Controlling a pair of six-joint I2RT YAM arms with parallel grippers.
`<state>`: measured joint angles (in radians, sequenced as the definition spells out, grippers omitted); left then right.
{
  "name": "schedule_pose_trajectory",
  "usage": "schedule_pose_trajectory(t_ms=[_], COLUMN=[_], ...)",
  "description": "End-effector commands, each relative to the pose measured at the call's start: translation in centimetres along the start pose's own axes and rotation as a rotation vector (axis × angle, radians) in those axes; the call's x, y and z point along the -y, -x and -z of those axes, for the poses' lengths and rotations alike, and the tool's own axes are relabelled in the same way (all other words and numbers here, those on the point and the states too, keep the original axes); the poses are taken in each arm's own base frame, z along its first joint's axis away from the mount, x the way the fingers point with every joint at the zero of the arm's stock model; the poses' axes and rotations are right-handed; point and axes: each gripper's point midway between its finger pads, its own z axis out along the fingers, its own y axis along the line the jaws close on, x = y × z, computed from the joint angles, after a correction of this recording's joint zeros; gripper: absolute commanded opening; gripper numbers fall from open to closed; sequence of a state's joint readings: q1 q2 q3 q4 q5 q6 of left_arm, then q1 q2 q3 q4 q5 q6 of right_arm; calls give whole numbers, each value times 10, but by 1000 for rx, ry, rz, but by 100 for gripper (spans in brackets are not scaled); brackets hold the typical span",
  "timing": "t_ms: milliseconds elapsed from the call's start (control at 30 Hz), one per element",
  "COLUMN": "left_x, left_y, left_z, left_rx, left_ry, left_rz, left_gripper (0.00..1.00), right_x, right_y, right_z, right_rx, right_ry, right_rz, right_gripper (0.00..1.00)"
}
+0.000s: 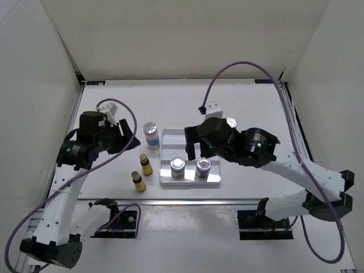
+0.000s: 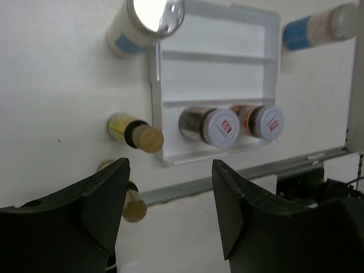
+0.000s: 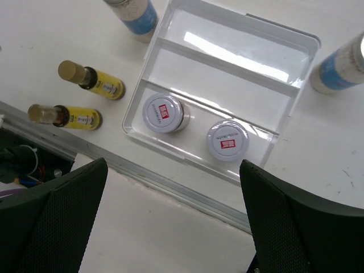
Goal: Organize the condiment bottles
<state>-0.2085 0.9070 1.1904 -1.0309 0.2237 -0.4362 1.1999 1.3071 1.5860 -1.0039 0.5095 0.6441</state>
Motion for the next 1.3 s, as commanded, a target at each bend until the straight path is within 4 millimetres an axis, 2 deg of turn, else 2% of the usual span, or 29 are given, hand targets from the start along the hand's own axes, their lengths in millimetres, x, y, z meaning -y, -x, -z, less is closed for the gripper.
schedule_pose_trajectory(t_ms=[0, 167, 267, 400, 533, 667, 900, 1067, 1133, 1267], left_x=[-8, -17, -18, -17, -20, -22, -22, -20, -16, -12], left_y=[-45, -62, -62, -60, -67, -69, -70, -71, -65, -59], left_z=[-17, -37, -45, -54, -65, -67, -75, -79, -78, -75], left_rx=[-202, -300, -306, -308, -332, -331, -352, -360, -343, -334], left_ry=[24, 80, 114, 137, 185, 208, 234, 243, 233, 224], left_rz=[31, 36, 17, -3, -23, -35, -53, -74, -75, -86], left_gripper=[71, 71, 71, 71, 71, 68, 58, 49, 42, 36], right_x=[29, 53, 67, 92, 119, 143, 162, 172, 176, 182], right_y=[-5, -7, -11, -25, -43, -60, -64, -70, -74, -77], right_z=[10, 31, 42, 53, 63, 75, 93, 95, 95, 95], right_rx=[29, 68, 69, 56, 33, 12, 52, 57, 49, 55], right_ry=[-90, -123, -152, -220, -302, -361, -371, -394, -416, -440], right_rz=[-20, -44, -54, -59, -64, -70, -99, -104, -97, -91], right_gripper=[100, 100, 100, 100, 100, 100, 100, 100, 100, 100])
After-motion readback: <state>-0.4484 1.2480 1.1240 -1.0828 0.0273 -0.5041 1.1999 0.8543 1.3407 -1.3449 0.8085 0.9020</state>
